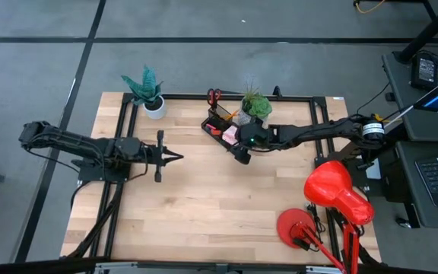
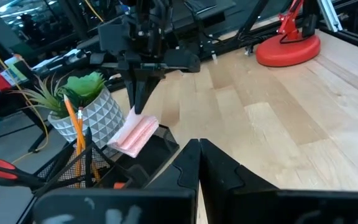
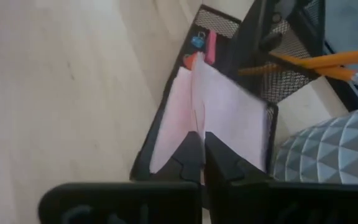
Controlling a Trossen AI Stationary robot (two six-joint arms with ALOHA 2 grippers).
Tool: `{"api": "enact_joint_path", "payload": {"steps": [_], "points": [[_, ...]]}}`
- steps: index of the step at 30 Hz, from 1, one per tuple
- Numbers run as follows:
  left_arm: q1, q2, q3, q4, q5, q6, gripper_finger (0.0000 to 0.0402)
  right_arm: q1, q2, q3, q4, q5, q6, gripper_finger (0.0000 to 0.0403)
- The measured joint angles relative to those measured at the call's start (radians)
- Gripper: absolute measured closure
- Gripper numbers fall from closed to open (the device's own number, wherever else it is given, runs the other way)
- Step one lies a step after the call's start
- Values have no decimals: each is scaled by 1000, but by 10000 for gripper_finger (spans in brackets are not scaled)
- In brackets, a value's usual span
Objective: Pick and place office supplies into organizer
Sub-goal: Put the pink sticky notes into the black desk organizer
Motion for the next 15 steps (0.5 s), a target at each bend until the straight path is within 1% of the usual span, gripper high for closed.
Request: {"api": "enact_joint_path", "payload": {"steps": [7,10,12,15], "points": [[0,0,0,0,0,-13,400,-33,0,-70,91,-6,1,403],[0,0,0,0,0,-14,400,-38,0,-99,150,-47,-1,403],[0,0,0,0,0,-15,399,-40,0,-111,184,-55,-2,403],[0,0,0,0,0,-15,400,-43,10,-112,178,-55,0,403]]}}
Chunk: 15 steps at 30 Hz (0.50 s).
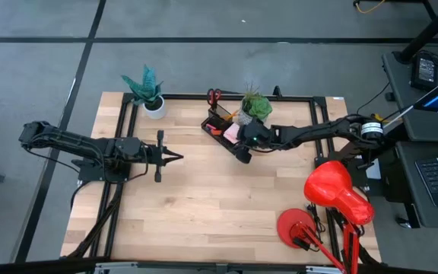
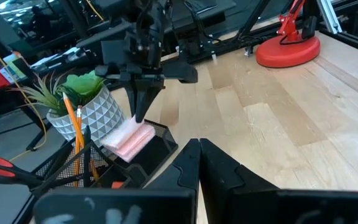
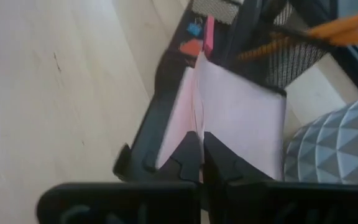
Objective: Pick and place office supplies into organizer
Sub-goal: Put the pink sticky notes into the black desk organizer
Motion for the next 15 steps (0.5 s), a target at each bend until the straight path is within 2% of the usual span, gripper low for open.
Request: {"api": "enact_joint_path", "payload": {"steps": [10,15], "points": [[0,0,0,0,0,-1,400,0,69,-1,27,0,1,403],[0,1,0,-1,0,-1,398,0,72,-1,60,0,5,383]]}}
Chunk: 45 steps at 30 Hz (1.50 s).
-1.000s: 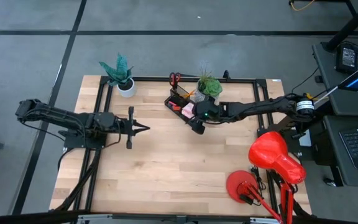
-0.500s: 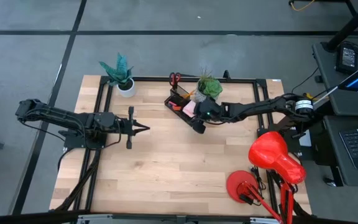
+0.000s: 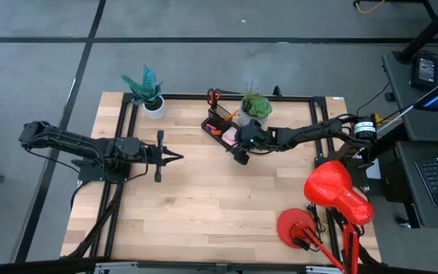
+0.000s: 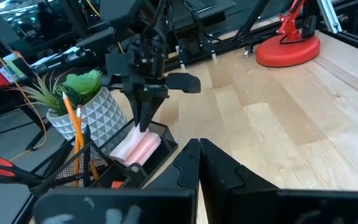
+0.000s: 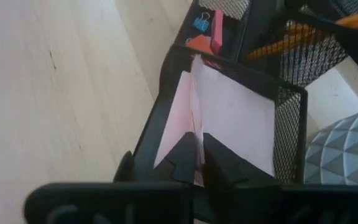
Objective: Pick and place office supplies into organizer
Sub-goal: Put the pink sticky notes into the black desk organizer, then return to Home Position
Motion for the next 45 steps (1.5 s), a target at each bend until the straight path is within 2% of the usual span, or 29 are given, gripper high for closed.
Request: {"api": "enact_joint_path", "payload": {"steps": [14,27,32,38,41,45], "points": [[0,0,0,-1,-15,0,397,0,0,0,9,0,27,291],[0,0,0,-1,-19,0,399,0,-6,27,-17,0,12,278],[0,-1,0,-1,-61,-11,399,9,-29,119,-129,-3,-41,308],[25,-19,2,-9,-97,-1,400,14,-108,156,-177,-16,-87,392],[59,-64,18,-31,-122,28,399,14,-170,156,-190,-16,-82,392],[115,-142,22,-47,-61,49,400,15,-239,156,-196,-17,-109,399]]}}
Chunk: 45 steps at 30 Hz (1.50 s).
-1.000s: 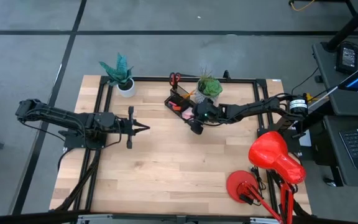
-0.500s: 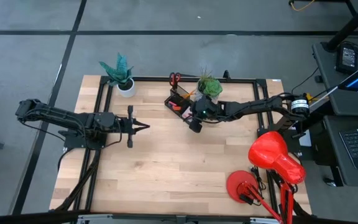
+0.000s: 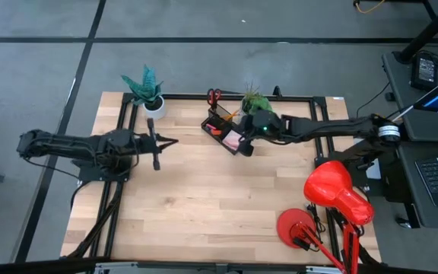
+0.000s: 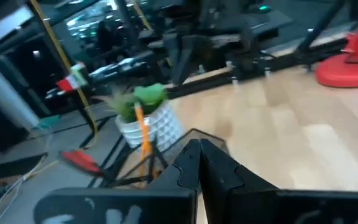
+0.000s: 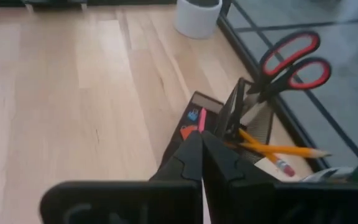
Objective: Pick and place office supplies into organizer
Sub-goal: Return to Home Position
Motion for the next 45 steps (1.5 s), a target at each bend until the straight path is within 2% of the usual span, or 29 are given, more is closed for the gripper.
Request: {"api": "enact_joint_path", "payload": {"steps": [5,9,16,23,30,34,45], "points": [[77,-124,0,-96,18,-37,400,0,-42,-1,-10,-50,-55,399],[138,-232,-1,-177,124,-83,401,-7,-69,-43,48,-114,-56,400],[219,-403,-47,-178,159,-132,401,2,-126,-239,318,-157,-30,401],[243,-529,-158,-121,229,-156,401,45,-256,-371,417,-159,-21,402],[287,-541,-244,-39,230,-197,401,105,-443,-454,434,-156,-19,402],[308,-541,-292,0,292,-212,400,142,-509,-523,482,-155,-19,402],[322,-538,-297,-63,313,-237,401,184,-656,-713,641,-146,0,403]]}}
